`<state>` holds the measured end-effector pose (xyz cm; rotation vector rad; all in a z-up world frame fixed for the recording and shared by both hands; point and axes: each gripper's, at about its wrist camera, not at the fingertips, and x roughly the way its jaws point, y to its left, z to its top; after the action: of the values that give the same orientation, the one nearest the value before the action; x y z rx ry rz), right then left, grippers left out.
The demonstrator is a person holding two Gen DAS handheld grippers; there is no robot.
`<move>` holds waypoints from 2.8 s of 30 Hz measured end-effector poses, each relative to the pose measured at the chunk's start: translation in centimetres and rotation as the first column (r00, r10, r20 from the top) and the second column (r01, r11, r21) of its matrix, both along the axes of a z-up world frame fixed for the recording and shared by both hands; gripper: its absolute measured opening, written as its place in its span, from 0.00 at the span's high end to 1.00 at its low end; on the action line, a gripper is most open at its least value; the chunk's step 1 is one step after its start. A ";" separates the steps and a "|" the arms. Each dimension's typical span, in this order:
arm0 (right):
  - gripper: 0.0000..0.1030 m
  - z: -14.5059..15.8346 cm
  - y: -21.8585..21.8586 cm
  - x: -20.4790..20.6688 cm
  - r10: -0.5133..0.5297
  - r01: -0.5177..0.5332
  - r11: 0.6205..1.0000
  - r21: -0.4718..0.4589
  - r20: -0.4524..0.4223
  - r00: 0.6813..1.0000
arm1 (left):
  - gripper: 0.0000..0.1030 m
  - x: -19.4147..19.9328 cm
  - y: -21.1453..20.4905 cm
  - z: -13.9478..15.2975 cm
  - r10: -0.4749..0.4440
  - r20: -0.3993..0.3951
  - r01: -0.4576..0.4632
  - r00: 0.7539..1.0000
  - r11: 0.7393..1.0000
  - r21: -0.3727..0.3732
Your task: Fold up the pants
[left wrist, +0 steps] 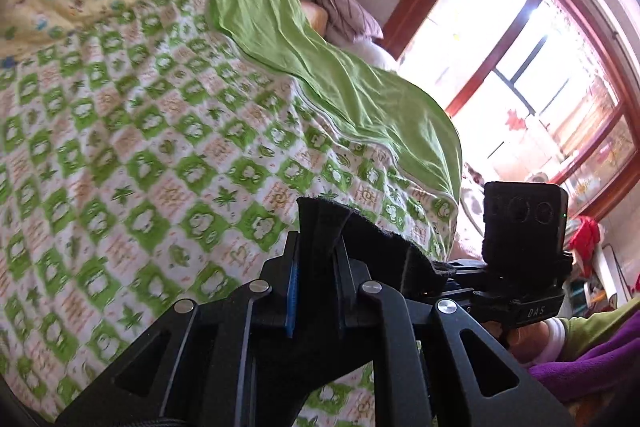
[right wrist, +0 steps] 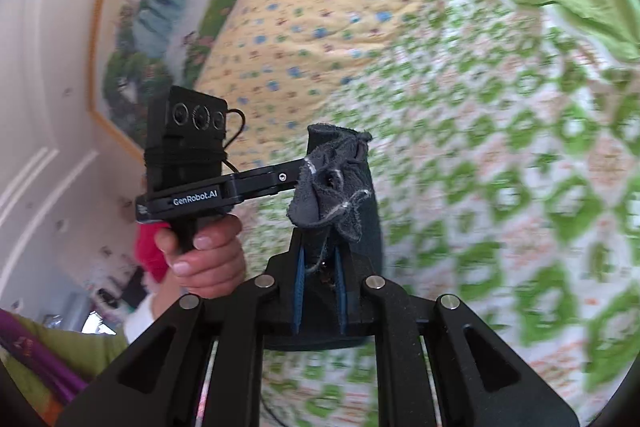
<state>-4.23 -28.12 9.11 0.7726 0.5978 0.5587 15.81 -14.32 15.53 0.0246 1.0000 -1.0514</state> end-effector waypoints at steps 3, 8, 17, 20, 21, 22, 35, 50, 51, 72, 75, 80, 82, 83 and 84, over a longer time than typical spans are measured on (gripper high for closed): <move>0.86 0.4 2.3 0.9 0.063 -0.063 0.998 0.010 0.012 0.998 | 0.87 -0.9 3.0 0.4 0.046 0.019 -0.046 0.999 0.999 -0.016; 0.86 0.1 6.9 2.2 0.168 -0.168 0.986 0.002 0.006 0.986 | 0.87 -2.5 7.8 -0.2 0.129 0.018 -0.128 0.992 0.990 -0.054; 0.86 -3.1 11.6 4.3 0.278 -0.277 0.960 0.029 -0.077 0.957 | 0.89 -4.1 13.8 -3.7 0.273 -0.030 -0.275 0.961 0.959 -0.063; 0.86 -3.7 12.7 4.4 0.303 -0.303 0.953 0.017 -0.092 0.948 | 0.91 -4.6 15.0 -4.7 0.301 -0.046 -0.304 0.952 0.951 -0.063; 0.86 -4.0 13.0 4.3 0.310 -0.311 0.950 0.006 -0.097 0.946 | 0.91 -4.7 15.3 -5.0 0.309 -0.051 -0.312 0.950 0.948 -0.062; 0.86 -4.2 13.4 4.3 0.317 -0.319 0.948 -0.004 -0.104 0.943 | 0.91 -4.7 15.6 -5.4 0.316 -0.057 -0.319 0.947 0.946 -0.060; 0.79 -7.7 17.3 4.9 0.377 -0.409 0.905 -0.118 -0.222 0.899 | 0.90 -6.1 19.5 -10.1 0.425 -0.166 -0.437 0.890 0.899 -0.041; 0.59 -6.0 19.9 4.4 0.439 -0.468 0.870 -0.156 -0.192 0.878 | 0.81 -10.0 25.0 -9.4 0.603 -0.163 -0.617 0.781 0.785 -0.050; 0.59 -5.8 20.0 4.3 0.442 -0.471 0.868 -0.157 -0.188 0.877 | 0.79 -10.4 25.4 -9.4 0.613 -0.161 -0.627 0.774 0.778 -0.049; 0.58 -3.8 24.9 4.5 0.539 -0.558 0.802 -0.216 -0.142 0.830 | 0.55 -18.9 33.6 -8.5 0.829 -0.229 -0.857 0.510 0.511 -0.061; 0.58 -3.6 26.1 4.3 0.565 -0.582 0.781 -0.228 -0.139 0.813 | 0.55 -20.3 34.8 -8.5 0.852 -0.237 -0.882 0.467 0.468 -0.057; 0.56 -3.6 27.8 4.5 0.598 -0.613 0.756 -0.229 -0.140 0.789 | 0.55 -22.6 36.5 -8.8 0.883 -0.251 -0.916 0.396 0.400 -0.039; 0.56 -3.6 28.4 4.7 0.608 -0.623 0.746 -0.235 -0.140 0.781 | 0.55 -23.5 37.2 -8.9 0.904 -0.243 -0.933 0.353 0.359 -0.021; 0.56 -3.6 28.7 4.7 0.612 -0.627 0.742 -0.237 -0.141 0.778 | 0.52 -23.7 37.5 -9.0 0.909 -0.240 -0.938 0.340 0.346 -0.015; 0.55 -3.5 29.1 4.8 0.617 -0.632 0.738 -0.237 -0.141 0.774 | 0.49 -24.0 37.8 -8.9 0.917 -0.235 -0.944 0.324 0.331 -0.009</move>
<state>0.56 0.94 5.56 0.3015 0.9766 1.0558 -8.21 23.47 6.61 -0.7452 0.8721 0.0121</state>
